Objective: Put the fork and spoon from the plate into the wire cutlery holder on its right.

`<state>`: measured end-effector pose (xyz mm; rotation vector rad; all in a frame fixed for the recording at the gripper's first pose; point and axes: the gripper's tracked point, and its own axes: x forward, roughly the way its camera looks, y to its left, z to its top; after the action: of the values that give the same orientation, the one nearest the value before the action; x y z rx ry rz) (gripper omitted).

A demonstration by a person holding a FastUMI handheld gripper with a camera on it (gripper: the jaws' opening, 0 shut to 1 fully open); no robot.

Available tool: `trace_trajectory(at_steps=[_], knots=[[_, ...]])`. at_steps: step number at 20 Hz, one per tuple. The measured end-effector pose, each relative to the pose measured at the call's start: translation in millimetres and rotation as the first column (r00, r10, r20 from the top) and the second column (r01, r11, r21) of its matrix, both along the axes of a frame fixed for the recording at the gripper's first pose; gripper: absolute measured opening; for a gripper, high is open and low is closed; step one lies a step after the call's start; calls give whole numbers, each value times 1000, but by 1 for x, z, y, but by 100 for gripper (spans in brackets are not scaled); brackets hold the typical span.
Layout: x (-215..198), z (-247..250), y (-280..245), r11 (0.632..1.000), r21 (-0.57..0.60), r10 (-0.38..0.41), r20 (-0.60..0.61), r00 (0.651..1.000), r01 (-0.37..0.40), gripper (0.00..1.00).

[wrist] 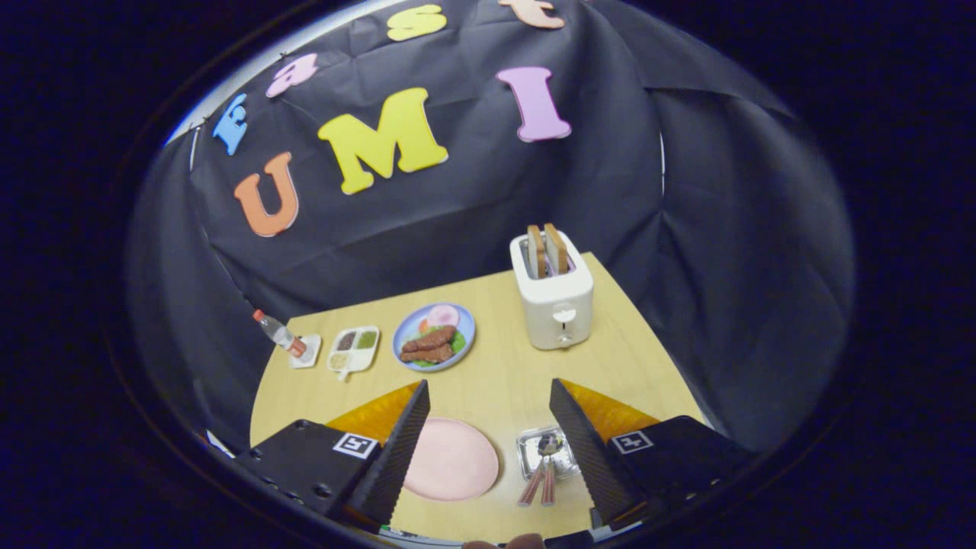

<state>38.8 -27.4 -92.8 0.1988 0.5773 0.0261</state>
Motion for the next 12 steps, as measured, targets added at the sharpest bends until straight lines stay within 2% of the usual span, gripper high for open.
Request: trace_trajectory(at_steps=[5, 8, 10, 12], knots=[[-29, 53, 17, 1000, -26, 17, 234, 972, -12, 95], [-53, 63, 27, 999, -48, 25, 323, 946, -10, 95], [-64, 69, 23, 996, -83, 16, 384, 923, 17, 95], [-73, 68, 24, 996, -81, 2, 395, 919, 32, 95]])
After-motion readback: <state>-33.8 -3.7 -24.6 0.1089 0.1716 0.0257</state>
